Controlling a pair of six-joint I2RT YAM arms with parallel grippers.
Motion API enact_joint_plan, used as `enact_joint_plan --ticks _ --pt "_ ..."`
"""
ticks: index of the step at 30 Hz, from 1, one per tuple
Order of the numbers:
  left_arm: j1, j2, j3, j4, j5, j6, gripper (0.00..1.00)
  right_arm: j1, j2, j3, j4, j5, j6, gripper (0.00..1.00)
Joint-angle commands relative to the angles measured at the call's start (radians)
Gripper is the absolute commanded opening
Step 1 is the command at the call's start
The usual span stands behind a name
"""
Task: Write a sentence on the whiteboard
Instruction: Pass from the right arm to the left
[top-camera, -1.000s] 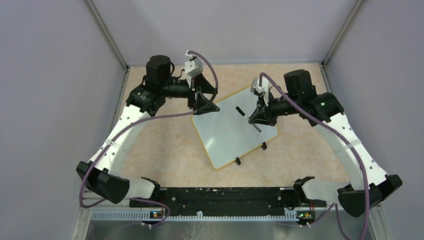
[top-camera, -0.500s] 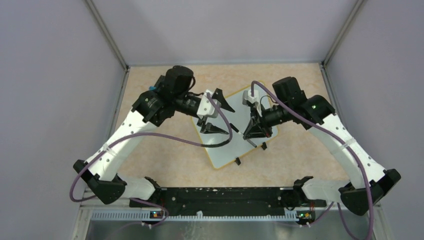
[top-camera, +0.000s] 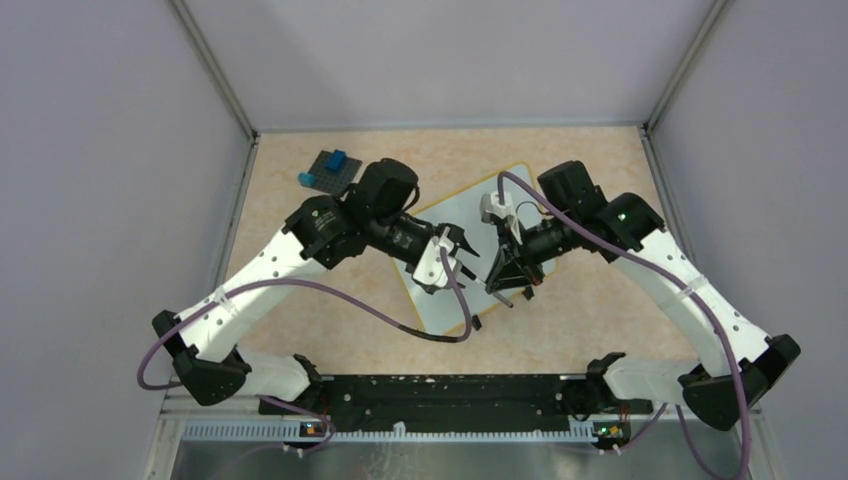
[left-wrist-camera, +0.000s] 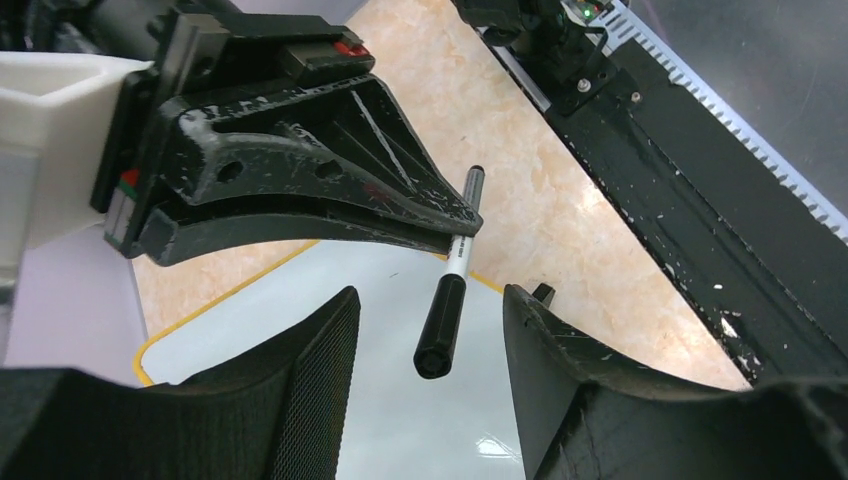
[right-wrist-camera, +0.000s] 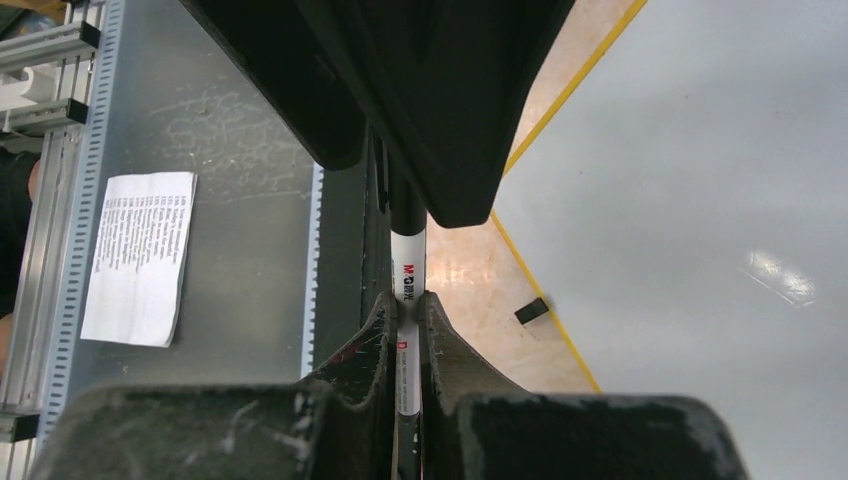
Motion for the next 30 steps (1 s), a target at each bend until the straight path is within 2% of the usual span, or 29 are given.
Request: enact_joint_plan --ticks 1,8,17,21,23,26,29,30 --pt "-0.014 0.006 -0.016 -0.028 -0.043 0.099 0.59 0.022 -0.003 -0.011 -0.004 -0.035 -0.032 0.0" --pt "-0.021 0.008 -0.018 -0.039 -0.054 0.125 0.37 0.031 0.005 -0.01 -0.008 -0.035 -0.037 0.0" --pt "-0.03 0.008 -0.032 -0.062 -0.062 0.164 0.4 0.037 0.013 0.002 -0.017 -0.035 -0.044 0.0" --pt "-0.035 0.013 -0.029 -0.07 -0.068 0.176 0.34 0.037 0.013 0.006 -0.022 -0.037 -0.048 0.0" --pt "-0.037 0.014 -0.029 -0.073 -0.071 0.178 0.28 0.037 0.014 0.008 -0.023 -0.039 -0.051 0.0" --pt "-0.037 0.01 -0.036 -0.068 -0.075 0.151 0.11 0.037 0.015 0.009 0.002 -0.034 -0.008 0.02" --pt "-0.035 -0.024 -0.081 0.023 -0.108 0.007 0.0 0.011 0.022 0.021 0.061 -0.042 0.096 0.46" --pt "-0.033 -0.041 -0.104 0.057 -0.119 -0.044 0.0 -0.017 0.027 0.029 0.082 -0.063 0.132 0.58"
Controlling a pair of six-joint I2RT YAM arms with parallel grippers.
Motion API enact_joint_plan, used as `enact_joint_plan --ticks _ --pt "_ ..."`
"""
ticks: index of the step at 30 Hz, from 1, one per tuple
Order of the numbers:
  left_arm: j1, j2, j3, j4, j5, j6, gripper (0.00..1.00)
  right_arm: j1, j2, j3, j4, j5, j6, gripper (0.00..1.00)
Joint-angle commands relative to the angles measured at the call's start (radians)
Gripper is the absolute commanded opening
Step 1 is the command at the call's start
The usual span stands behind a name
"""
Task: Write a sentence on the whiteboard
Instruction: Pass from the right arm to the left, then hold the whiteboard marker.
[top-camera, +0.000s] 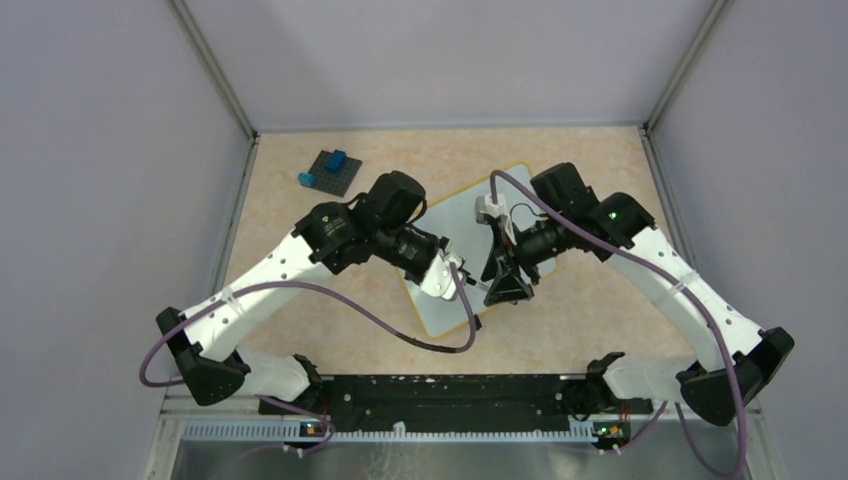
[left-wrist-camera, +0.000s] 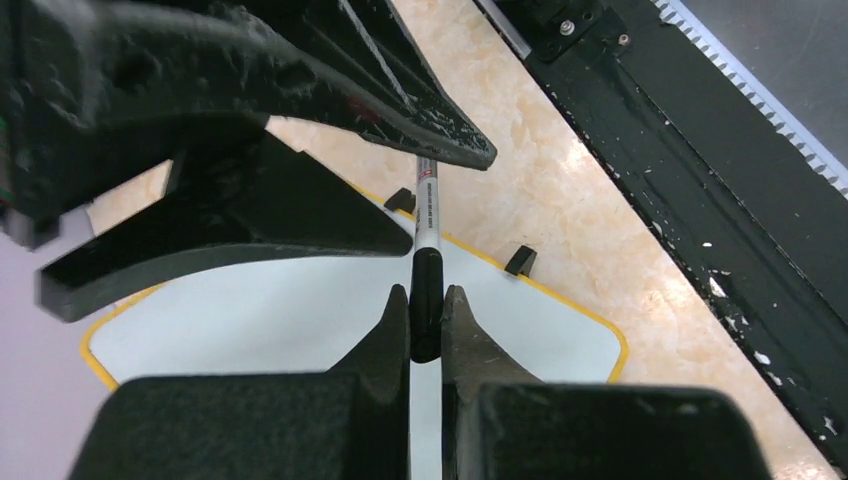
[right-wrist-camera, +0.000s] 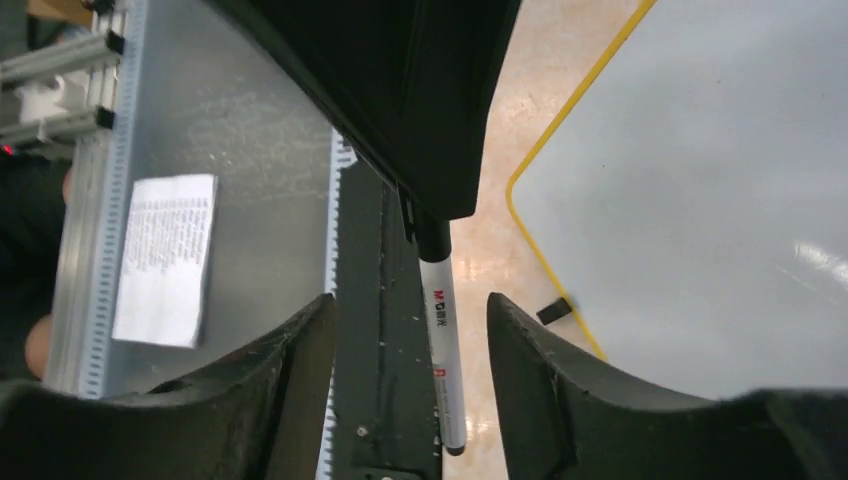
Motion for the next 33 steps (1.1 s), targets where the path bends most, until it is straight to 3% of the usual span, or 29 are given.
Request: enact_joint_plan --ticks 1,4,7,11,15,20,23,25,29,33 --pt "0.007 -0.06 -0.078 0.166 -0.044 -0.208 0.0 -0.095 0.019 0.056 0.113 -0.097 0.153 0.69" --pt "0.074 -0.098 -0.133 0.291 -0.019 -0.443 0.0 -0.273 0.042 0.071 0.2 -0.26 0.28 0.84" --pt "0.178 -0.112 -0.149 0.368 0.027 -0.661 0.0 -0.401 0.02 0.026 0.417 -0.323 0.483 0.86" --pt "0.329 -0.114 -0.143 0.463 0.088 -0.909 0.0 -0.473 -0.039 -0.068 0.69 -0.279 0.649 0.85" --pt "0.394 -0.136 -0.129 0.537 0.083 -1.072 0.0 -0.476 -0.058 -0.064 0.699 -0.217 0.657 0.9" --pt "0.513 -0.156 -0.177 0.672 0.151 -1.321 0.0 -0.476 -0.046 -0.058 0.732 -0.155 0.79 0.91" --pt "0.539 -0.157 -0.239 0.763 0.219 -1.429 0.0 -0.474 -0.046 -0.102 0.848 -0.245 0.807 0.87" --pt "0.566 -0.168 -0.304 0.875 0.272 -1.552 0.0 -0.468 -0.04 -0.109 0.905 -0.213 0.85 0.83" --pt "0.603 -0.18 -0.387 1.07 0.345 -1.695 0.0 -0.364 -0.025 -0.079 0.892 -0.123 0.838 0.79" --pt "0.617 -0.172 -0.448 1.272 0.391 -1.886 0.0 -0.261 -0.016 -0.105 1.013 -0.074 0.907 0.74"
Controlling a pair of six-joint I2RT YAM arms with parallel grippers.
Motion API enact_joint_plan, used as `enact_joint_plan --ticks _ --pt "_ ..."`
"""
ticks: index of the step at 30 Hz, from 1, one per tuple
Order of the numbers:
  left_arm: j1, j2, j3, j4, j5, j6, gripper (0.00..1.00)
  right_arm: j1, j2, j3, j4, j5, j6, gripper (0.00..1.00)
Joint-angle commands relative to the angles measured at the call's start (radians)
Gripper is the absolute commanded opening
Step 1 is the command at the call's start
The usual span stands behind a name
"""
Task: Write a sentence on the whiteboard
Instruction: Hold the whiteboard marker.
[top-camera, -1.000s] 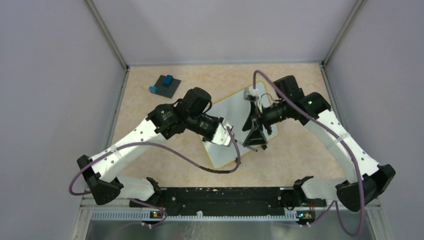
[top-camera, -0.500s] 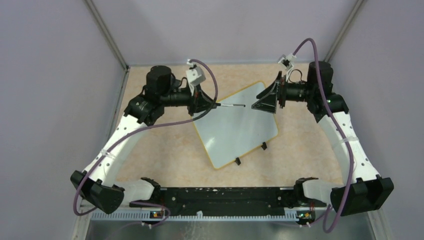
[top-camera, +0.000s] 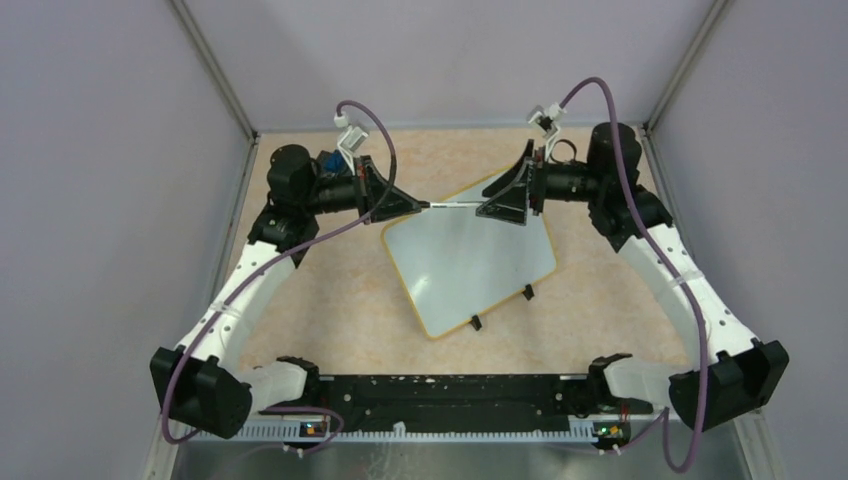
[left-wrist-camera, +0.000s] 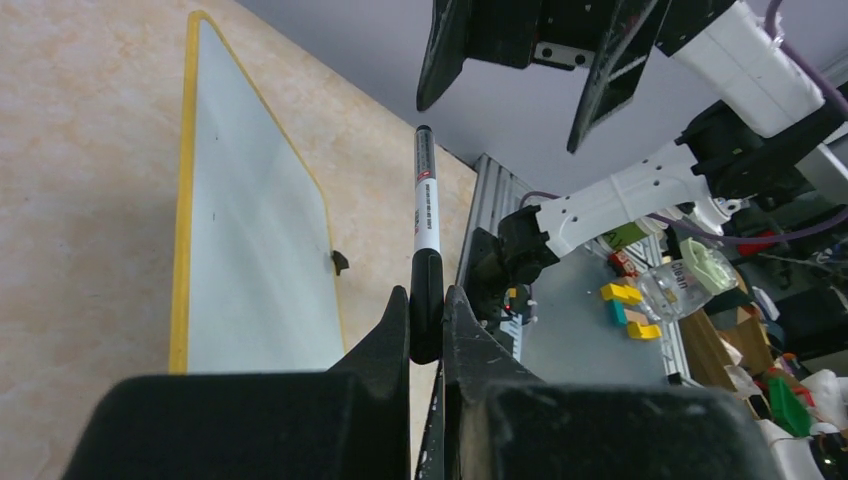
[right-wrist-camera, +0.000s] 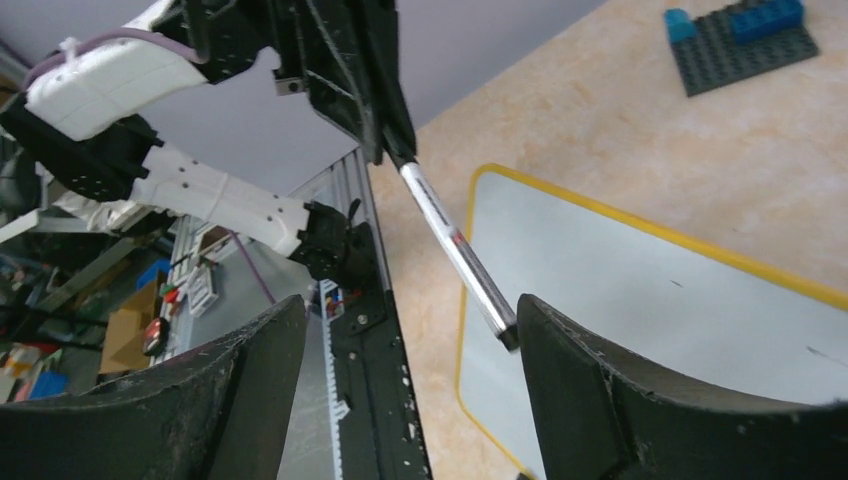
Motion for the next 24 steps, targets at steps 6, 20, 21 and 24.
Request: enact_joint_plan --ticks 6,20,21,24 --pt "0.03 0.008 -0.144 0.68 0.107 -0.521 0.0 0.092 0.035 -0.043 0.324 0.071 0.224 0.68" --pt "0.029 0.026 -0.152 0.74 0.026 -0.597 0.0 0.14 0.06 -0.049 0.424 0.062 0.335 0.44" --pt "0.029 0.027 -0.153 0.74 0.022 -0.597 0.0 0.147 0.063 -0.045 0.425 0.064 0.34 0.42" --pt "0.025 0.032 -0.151 0.729 0.013 -0.593 0.0 0.162 0.073 -0.034 0.428 0.061 0.349 0.39"
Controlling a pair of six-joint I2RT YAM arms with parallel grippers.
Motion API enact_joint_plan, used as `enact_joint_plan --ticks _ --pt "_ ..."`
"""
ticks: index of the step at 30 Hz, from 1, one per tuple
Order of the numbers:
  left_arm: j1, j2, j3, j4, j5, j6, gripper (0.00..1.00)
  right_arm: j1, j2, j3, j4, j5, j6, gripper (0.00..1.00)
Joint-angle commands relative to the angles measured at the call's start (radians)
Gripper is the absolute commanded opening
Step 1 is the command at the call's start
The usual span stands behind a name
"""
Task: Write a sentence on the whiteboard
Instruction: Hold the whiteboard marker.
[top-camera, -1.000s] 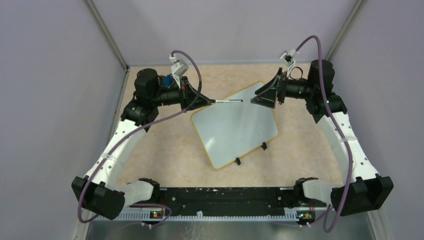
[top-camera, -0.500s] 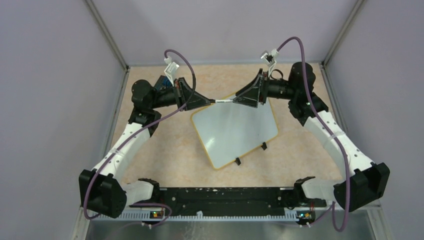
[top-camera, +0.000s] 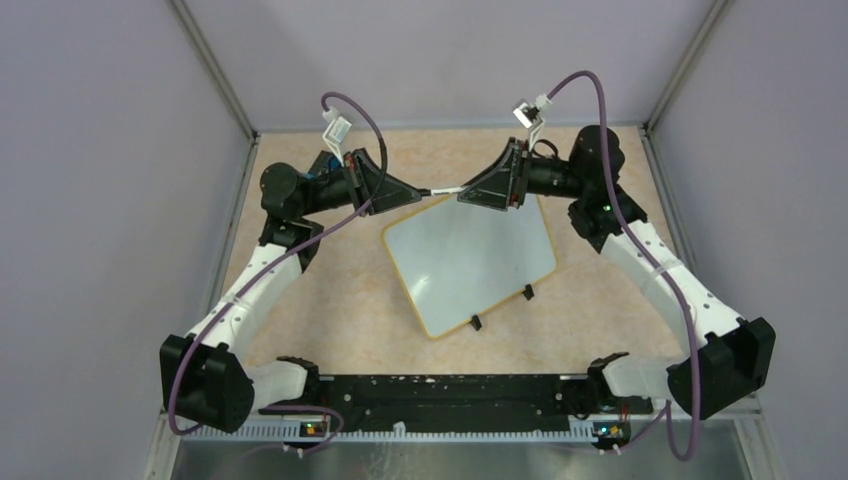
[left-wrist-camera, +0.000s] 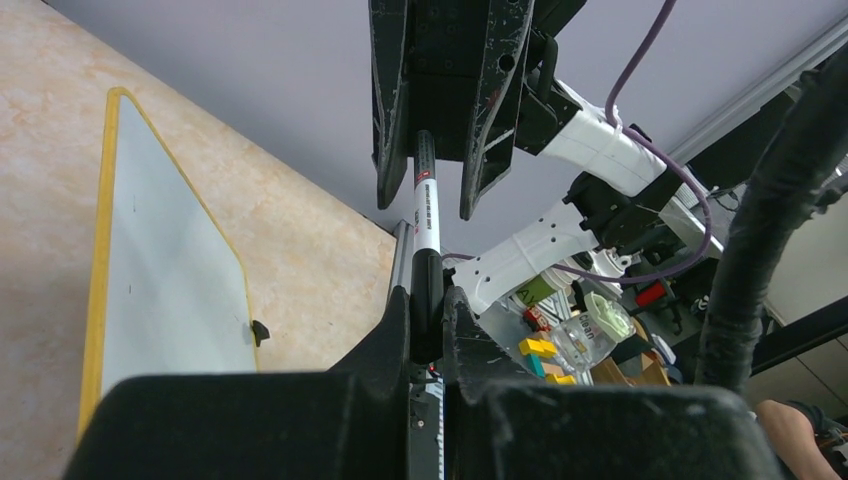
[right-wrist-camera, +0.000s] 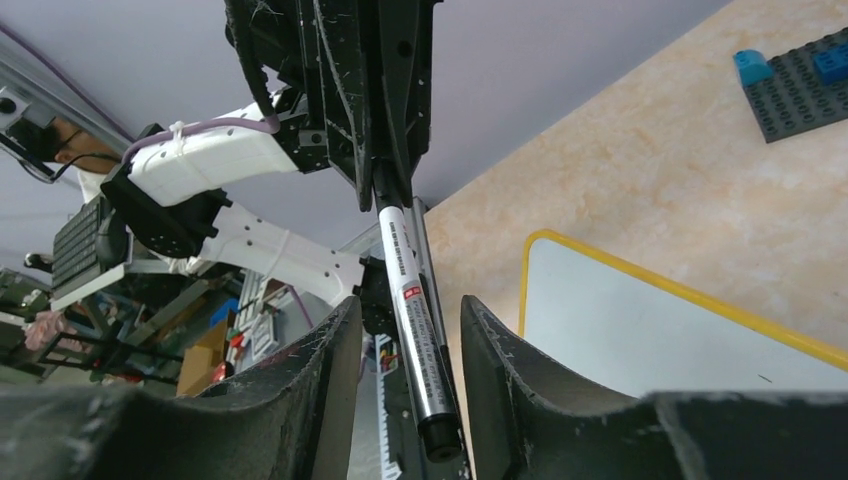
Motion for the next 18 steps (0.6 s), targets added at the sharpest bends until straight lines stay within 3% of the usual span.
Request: enact_joint_plan --ticks 1,18 --pt "-0.003 0.005 0.003 0.035 -0.024 -0.001 0.0 0.028 0.016 0.024 0.049 0.0 0.036 0.38" --pt "-0.043 0.024 0.011 -0.03 -0.04 0.059 0.0 0.066 0.053 0.032 0.116 -0.011 0.101 0.37"
